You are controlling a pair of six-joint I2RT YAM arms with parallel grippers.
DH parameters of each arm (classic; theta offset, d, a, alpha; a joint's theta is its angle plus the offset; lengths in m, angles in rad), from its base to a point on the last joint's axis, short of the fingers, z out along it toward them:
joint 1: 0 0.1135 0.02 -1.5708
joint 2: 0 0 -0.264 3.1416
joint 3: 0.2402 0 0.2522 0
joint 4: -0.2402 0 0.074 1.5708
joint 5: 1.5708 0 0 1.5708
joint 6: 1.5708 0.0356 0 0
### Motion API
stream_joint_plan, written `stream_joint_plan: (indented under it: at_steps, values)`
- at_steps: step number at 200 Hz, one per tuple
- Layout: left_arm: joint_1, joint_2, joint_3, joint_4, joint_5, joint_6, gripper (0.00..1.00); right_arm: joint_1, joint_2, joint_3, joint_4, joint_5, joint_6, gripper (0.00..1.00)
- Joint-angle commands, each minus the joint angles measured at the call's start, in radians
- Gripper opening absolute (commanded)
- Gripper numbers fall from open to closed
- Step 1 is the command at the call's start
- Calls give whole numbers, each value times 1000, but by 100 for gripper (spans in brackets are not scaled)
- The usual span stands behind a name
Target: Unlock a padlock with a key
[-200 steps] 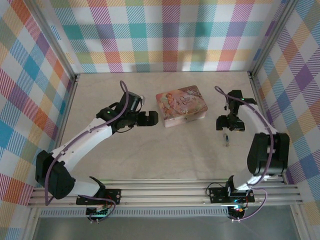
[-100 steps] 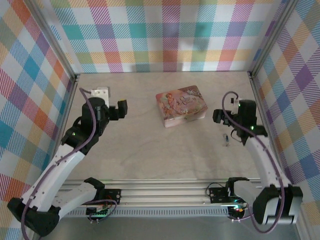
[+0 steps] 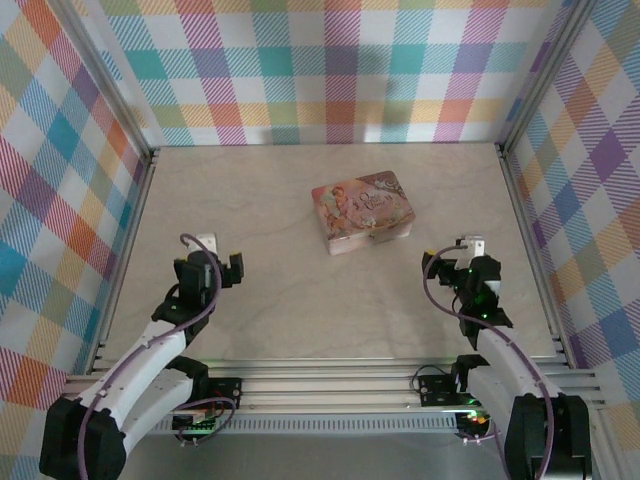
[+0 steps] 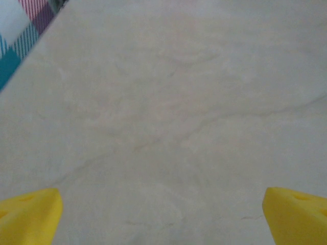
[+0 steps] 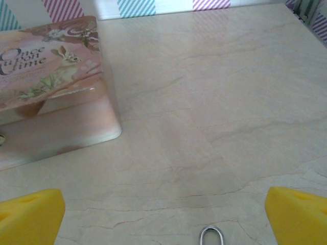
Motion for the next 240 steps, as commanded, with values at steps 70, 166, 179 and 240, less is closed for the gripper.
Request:
stream_joint_plan:
  at_steps: [70, 166, 179, 240]
  values:
    - [154, 231, -117, 543, 200, 63, 100, -2, 386, 25, 539, 29, -23, 100]
    - [223, 676, 36, 813, 345, 102, 100, -1, 671, 181, 543, -33, -15, 100]
    - [224, 743, 57, 831, 367, 113, 100, -3, 673, 213, 476, -29, -11, 100]
    - [238, 745, 73, 801, 367, 97, 100, -3, 672, 209, 481, -27, -11, 100]
